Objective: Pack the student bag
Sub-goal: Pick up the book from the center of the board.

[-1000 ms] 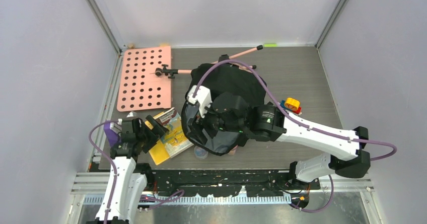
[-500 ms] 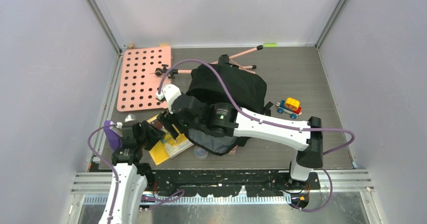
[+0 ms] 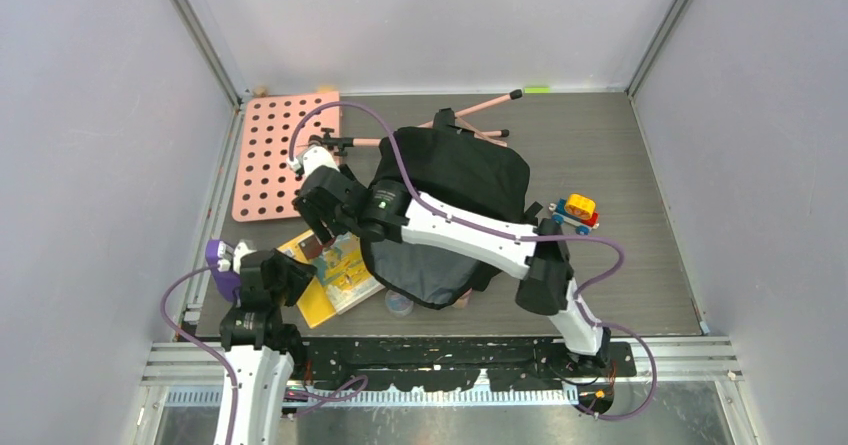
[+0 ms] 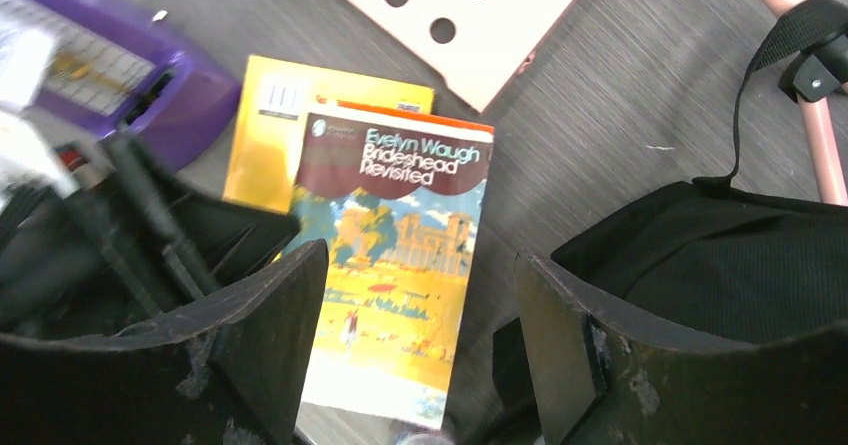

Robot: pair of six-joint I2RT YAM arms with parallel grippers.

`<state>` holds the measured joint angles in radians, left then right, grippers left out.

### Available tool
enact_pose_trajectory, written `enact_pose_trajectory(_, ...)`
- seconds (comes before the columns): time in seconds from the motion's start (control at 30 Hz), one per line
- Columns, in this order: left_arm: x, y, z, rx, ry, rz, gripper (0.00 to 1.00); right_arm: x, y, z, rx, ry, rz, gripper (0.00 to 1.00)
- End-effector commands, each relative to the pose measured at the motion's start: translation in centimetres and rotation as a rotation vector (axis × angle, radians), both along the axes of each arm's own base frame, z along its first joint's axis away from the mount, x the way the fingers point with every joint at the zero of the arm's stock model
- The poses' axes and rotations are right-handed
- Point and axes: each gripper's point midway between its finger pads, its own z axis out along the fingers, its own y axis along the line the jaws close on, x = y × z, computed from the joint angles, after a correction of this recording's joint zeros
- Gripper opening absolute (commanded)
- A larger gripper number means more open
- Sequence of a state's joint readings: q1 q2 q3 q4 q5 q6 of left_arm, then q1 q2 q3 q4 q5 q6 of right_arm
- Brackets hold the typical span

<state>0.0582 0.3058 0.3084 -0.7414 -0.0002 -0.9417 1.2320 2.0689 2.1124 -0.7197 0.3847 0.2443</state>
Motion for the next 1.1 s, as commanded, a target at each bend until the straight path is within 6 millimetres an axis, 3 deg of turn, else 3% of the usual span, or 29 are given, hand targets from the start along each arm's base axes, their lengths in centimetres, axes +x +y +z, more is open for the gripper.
enact_pose_trajectory(0.0,-0.9,0.4,-0.4,0.004,0.026,0.035,0.49,2.5,-0.3,-0.5,-0.011,0.042,-0.109,0.74)
enact_pose_trajectory(0.2,-0.4,-0.9,1.0,-0.072,-0.044,0.006,0.63,4.9,0.4,-4.2,0.002,0.158,-0.162,0.73)
enact_pose_trajectory(0.3,-0.1,-1.2,1.4,-0.086,-0.069,-0.002,0.69,5.1,1.0,-6.7,-0.022,0.214,-0.154,0.73)
enact_pose_trajectory(0.6,0.4,-2.1,1.4,-0.131,-0.061,-0.034,0.85,5.2,1.2,-11.5,-0.071,0.314,-0.168,0.70)
enact_pose_trajectory(0.8,0.5,-2.3,1.5,-0.134,-0.063,-0.047,0.84,4.6,1.7,-13.4,-0.066,0.387,-0.154,0.67)
enact_pose_trajectory(1.07,0.0,-2.6,0.7,-0.154,-0.042,-0.047,0.81,2.1,3.4,-13.6,0.009,0.530,-0.080,0.50)
